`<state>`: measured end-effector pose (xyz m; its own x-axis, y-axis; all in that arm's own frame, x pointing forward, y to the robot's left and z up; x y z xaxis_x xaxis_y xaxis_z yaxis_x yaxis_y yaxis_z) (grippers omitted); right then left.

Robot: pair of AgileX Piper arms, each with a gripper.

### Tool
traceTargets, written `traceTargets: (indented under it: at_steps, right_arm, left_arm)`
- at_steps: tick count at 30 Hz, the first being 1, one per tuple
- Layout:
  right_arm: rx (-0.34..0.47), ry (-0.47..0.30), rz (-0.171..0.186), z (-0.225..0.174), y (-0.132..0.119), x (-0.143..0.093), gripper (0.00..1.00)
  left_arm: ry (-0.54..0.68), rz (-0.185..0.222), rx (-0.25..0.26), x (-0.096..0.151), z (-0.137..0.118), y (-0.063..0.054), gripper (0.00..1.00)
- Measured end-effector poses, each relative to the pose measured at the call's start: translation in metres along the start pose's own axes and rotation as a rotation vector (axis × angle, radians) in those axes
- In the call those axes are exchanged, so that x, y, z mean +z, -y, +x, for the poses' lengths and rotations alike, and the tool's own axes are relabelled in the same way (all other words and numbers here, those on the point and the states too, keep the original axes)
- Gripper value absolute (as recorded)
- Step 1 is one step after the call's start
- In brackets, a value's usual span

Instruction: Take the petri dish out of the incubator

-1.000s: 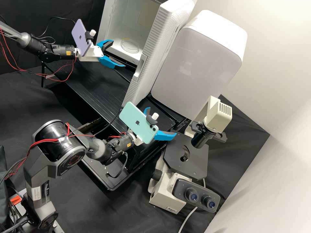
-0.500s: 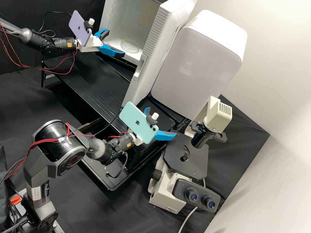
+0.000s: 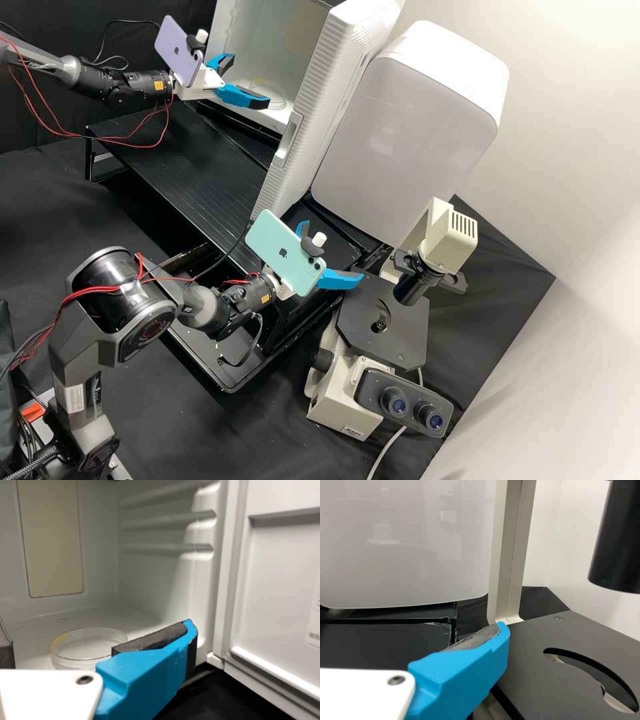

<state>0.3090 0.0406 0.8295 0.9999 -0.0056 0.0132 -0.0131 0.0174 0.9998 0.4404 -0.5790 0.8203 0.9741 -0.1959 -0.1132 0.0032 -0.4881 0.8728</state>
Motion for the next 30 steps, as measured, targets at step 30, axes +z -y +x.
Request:
traceTargets:
  at_steps: [30]
  right_arm:
    - [0.0,0.0,0.0,0.0,0.0,0.0,1.0]
  left_arm:
    - [-0.096,-0.031,-0.065,-0.004,0.041,0.032,1.0]
